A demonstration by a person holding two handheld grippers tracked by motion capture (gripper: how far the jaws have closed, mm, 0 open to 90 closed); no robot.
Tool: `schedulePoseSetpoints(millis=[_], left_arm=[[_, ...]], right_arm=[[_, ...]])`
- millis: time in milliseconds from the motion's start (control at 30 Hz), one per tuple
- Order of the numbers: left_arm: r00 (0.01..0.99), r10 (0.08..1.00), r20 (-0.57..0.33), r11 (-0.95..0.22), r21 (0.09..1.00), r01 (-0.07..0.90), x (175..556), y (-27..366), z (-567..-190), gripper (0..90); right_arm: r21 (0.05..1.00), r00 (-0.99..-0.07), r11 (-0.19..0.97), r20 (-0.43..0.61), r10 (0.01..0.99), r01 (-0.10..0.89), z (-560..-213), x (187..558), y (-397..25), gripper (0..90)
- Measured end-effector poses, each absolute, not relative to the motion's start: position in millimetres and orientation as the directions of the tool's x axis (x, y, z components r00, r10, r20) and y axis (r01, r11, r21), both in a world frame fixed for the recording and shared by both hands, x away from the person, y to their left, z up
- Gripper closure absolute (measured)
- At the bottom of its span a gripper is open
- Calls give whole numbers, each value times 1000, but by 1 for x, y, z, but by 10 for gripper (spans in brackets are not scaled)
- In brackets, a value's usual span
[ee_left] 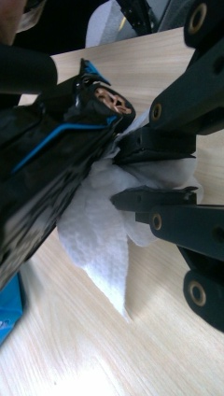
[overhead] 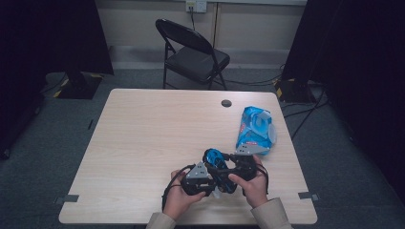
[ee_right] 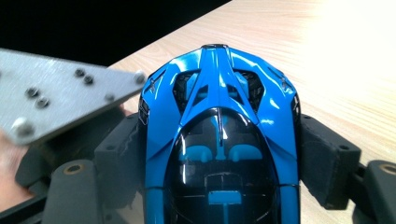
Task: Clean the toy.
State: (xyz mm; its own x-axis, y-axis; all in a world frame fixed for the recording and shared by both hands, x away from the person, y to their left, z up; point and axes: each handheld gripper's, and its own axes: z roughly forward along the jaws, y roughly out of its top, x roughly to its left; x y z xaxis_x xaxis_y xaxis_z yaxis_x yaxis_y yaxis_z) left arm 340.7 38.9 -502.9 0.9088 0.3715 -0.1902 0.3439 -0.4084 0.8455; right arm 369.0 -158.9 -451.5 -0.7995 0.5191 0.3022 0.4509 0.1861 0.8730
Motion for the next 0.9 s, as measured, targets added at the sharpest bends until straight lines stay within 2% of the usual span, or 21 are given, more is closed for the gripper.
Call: schedulePoseSetpoints(millis=[267,633,900], left_arm=[[906,373,-198,-405,844,351,342,45,-499,772],[860,480,-172,-335,871,361,359,91,-467,771],[837,527,-149,-307,885,351,367,110,-453,769]], right_arm=[[879,-800,172,304,517,445,-449,369,-161,250],[881,-803,168,305,512,442,-446,367,-160,251],[882,-803,172,299,515,438,-447,366,-162,251]])
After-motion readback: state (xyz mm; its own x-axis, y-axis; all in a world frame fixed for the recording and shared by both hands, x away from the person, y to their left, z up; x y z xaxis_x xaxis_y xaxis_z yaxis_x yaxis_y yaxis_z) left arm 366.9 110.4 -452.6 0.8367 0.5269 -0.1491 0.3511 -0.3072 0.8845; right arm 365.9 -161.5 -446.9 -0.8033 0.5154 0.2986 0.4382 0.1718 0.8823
